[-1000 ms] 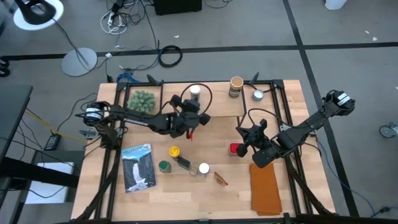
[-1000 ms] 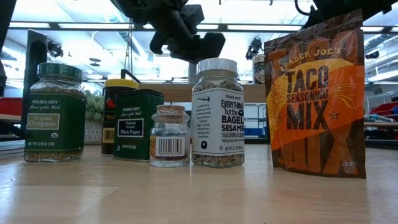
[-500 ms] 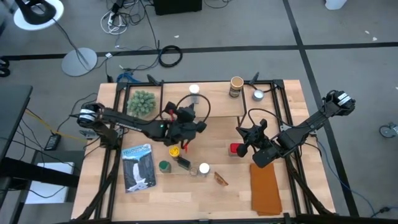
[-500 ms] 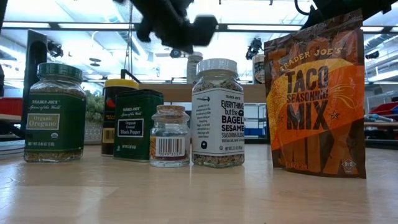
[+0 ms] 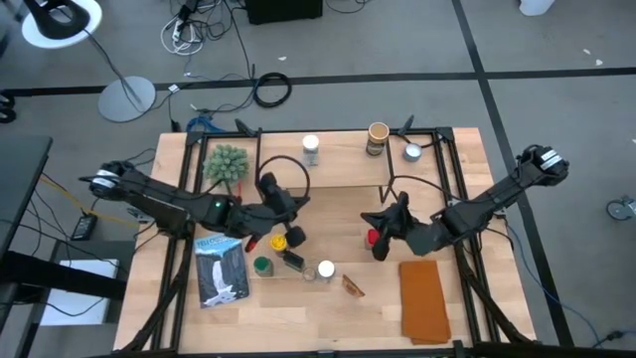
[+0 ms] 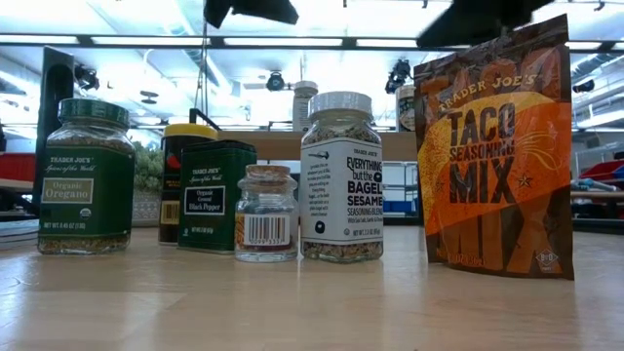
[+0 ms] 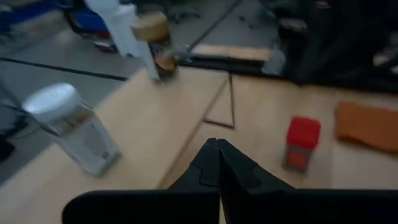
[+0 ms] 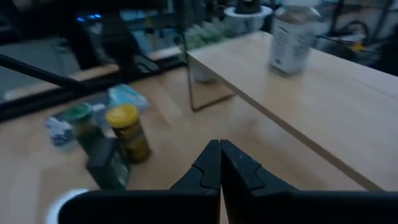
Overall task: Shelf spices
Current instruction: Put the right white seasoning bottle on the shelf
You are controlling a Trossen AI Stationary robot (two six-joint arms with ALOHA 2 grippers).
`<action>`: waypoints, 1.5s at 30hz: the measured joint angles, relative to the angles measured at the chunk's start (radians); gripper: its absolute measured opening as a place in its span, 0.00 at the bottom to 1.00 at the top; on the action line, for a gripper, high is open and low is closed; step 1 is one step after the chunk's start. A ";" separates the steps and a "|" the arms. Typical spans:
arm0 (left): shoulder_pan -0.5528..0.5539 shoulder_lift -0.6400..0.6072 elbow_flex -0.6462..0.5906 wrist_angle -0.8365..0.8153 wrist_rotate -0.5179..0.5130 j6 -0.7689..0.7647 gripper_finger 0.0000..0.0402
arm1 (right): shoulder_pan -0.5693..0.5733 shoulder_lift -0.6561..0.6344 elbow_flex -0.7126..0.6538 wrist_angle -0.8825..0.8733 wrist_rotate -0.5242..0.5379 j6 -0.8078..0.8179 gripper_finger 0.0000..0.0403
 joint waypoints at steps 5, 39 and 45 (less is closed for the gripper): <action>0.006 -0.020 -0.117 0.072 0.045 -0.006 0.00 | -0.111 0.001 0.019 0.056 -0.155 -0.061 0.00; 0.418 0.073 -0.214 0.503 0.517 0.132 0.00 | -0.966 0.757 1.326 -0.904 -1.040 -0.673 0.00; 0.435 0.081 -0.204 0.430 0.504 0.157 0.00 | -0.981 0.756 1.326 -0.891 -1.050 -0.687 0.00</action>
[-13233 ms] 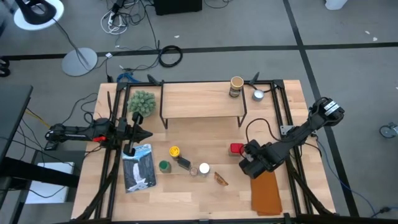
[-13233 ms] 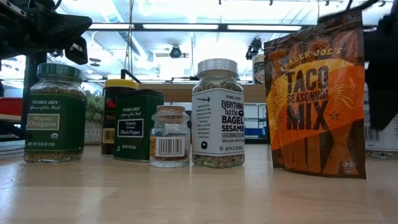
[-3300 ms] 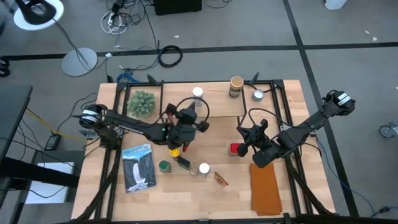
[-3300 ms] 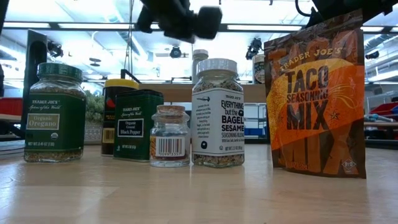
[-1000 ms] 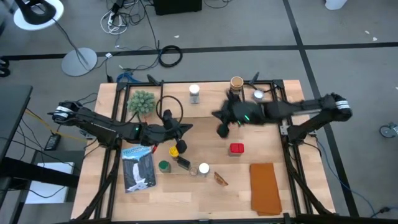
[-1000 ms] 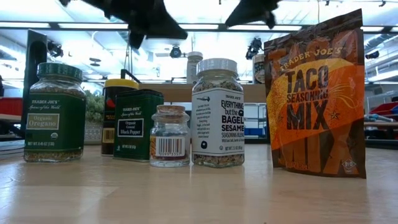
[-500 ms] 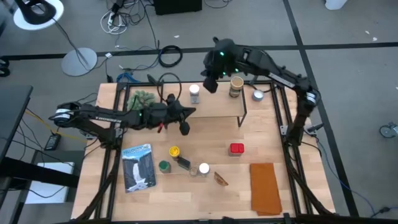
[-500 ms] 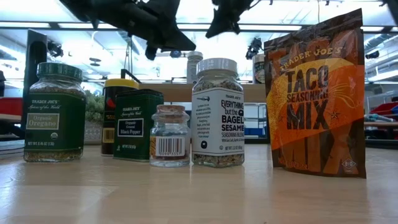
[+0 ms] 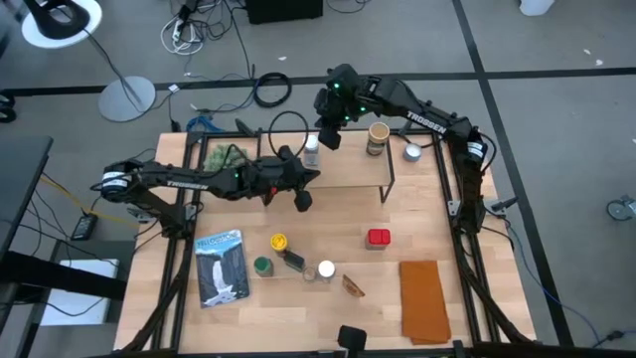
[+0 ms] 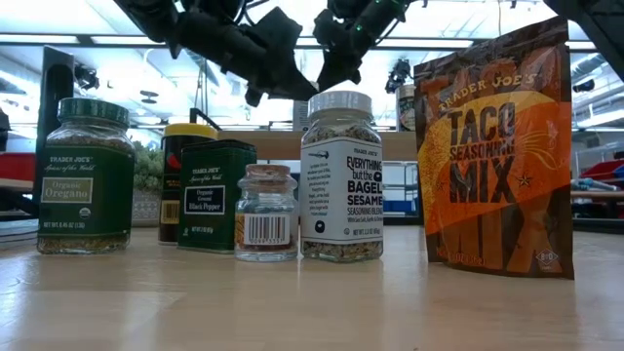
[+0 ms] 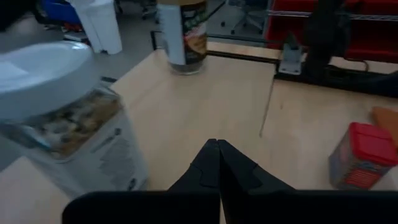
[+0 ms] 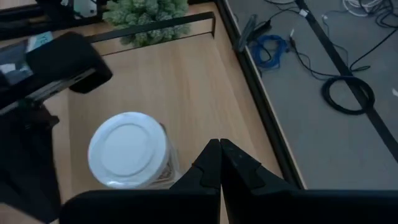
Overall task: Shelf spices
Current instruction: Put the right white seasoning bottle on the shelf
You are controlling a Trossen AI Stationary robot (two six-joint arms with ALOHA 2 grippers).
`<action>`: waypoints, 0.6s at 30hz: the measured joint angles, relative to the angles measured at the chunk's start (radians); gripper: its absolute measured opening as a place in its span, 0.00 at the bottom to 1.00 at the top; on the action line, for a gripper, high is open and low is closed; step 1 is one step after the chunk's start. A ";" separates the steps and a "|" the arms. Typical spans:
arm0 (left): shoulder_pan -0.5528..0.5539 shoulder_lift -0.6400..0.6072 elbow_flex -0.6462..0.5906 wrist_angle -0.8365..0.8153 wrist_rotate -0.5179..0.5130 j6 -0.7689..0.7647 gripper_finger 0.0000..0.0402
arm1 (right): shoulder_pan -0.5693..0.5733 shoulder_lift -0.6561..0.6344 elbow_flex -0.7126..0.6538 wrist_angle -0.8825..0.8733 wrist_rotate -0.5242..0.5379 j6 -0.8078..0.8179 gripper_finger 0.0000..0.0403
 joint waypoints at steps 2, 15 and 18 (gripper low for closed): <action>0.011 -0.001 0.000 -0.006 -0.007 0.000 0.00 | -0.004 0.002 0.000 -0.003 -0.007 -0.001 0.00; 0.038 -0.003 0.000 -0.097 -0.089 -0.005 0.00 | -0.008 0.049 -0.001 -0.027 -0.025 -0.019 0.00; 0.039 -0.010 0.000 -0.131 -0.104 -0.001 0.00 | -0.008 0.048 -0.001 -0.040 -0.043 -0.019 0.00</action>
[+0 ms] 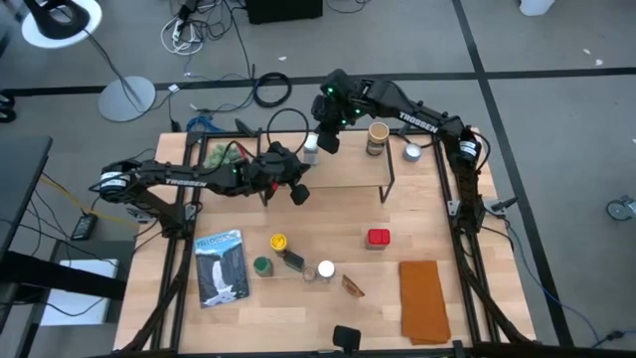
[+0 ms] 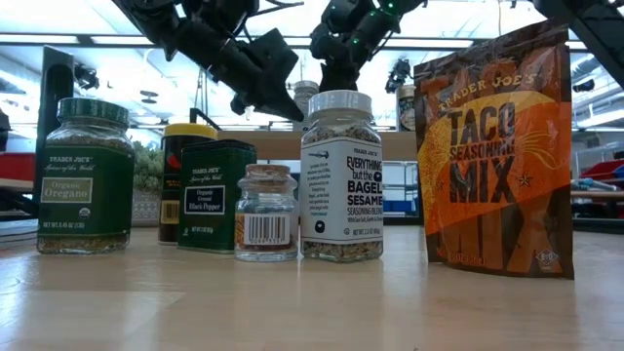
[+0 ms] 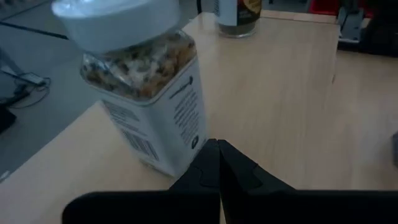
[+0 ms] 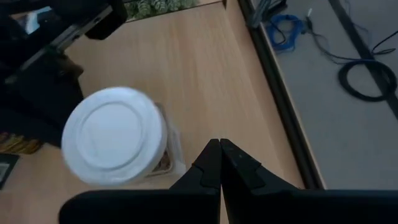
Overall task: Shelf spices
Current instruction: Put the right white seasoning bottle on the shelf
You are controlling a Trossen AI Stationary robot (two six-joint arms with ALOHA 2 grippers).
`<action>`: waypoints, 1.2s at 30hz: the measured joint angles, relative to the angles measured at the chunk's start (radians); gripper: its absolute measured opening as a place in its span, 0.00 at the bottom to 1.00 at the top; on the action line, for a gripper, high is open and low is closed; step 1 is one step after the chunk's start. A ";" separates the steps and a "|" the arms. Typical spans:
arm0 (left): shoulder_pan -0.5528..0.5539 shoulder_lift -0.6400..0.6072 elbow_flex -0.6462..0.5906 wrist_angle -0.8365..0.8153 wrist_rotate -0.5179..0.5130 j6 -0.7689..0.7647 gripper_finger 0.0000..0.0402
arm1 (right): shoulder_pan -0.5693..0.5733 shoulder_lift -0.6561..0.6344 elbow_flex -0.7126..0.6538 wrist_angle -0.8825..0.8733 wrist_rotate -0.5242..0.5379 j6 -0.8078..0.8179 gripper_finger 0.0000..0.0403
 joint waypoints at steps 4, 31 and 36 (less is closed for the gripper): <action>-0.001 -0.024 0.000 -0.014 -0.026 0.001 0.00 | 0.004 0.000 0.000 -0.028 -0.035 0.000 0.00; 0.000 -0.101 0.000 -0.112 -0.118 -0.002 0.00 | 0.096 -0.003 0.000 -0.158 -0.044 0.007 0.00; 0.000 -0.133 -0.001 -0.133 -0.124 -0.001 0.00 | 0.106 -0.003 0.000 -0.170 -0.043 0.007 0.00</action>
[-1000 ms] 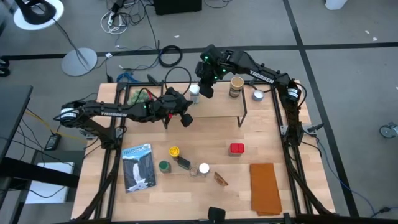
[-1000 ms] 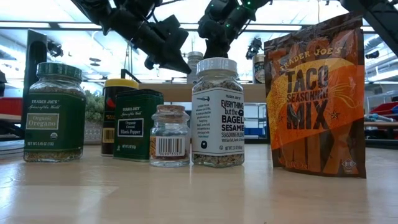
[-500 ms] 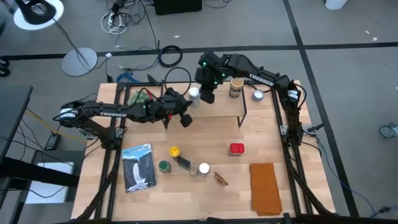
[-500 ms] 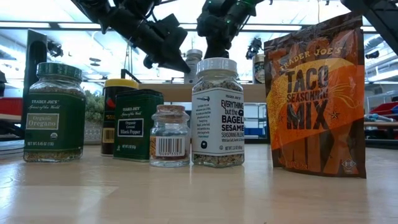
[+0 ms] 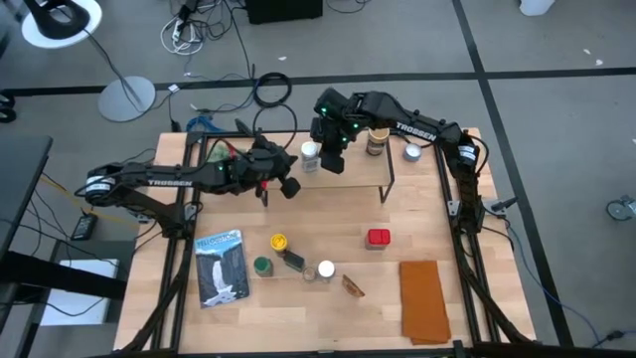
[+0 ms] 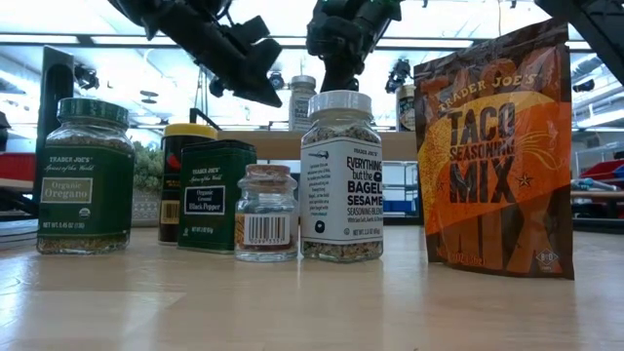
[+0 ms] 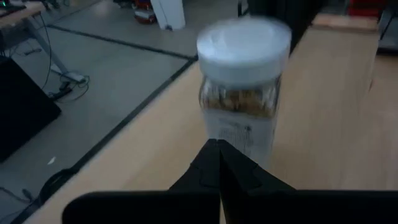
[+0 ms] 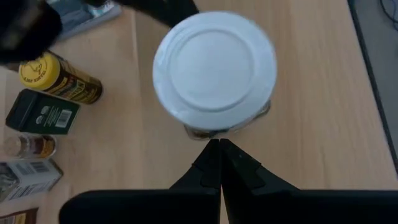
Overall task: Shelf spices
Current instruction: Put the right white seasoning bottle on the shelf
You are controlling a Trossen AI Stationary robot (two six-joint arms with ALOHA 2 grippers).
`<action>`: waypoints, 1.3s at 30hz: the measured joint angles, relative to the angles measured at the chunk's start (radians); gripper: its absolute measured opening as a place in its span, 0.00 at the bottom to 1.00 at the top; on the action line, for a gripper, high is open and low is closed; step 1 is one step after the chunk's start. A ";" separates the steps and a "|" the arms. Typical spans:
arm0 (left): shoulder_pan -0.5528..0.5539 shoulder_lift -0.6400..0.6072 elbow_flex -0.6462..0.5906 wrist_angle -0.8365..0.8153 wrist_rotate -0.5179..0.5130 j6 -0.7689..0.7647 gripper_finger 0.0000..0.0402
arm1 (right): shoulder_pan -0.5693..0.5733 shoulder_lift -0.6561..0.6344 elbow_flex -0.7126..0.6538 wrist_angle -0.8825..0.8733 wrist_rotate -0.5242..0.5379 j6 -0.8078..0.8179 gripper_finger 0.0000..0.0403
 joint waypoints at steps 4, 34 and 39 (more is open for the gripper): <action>-0.001 -0.023 0.001 -0.031 -0.004 0.002 0.00 | 0.002 0.000 0.000 -0.031 0.009 0.000 0.00; -0.053 -0.744 -0.386 -0.065 0.008 0.026 0.00 | 0.062 -0.252 -0.102 -0.107 0.311 0.159 0.00; -0.053 -0.743 -0.386 -0.066 0.010 0.026 0.00 | 0.143 -0.447 -0.223 -0.122 0.366 0.295 0.00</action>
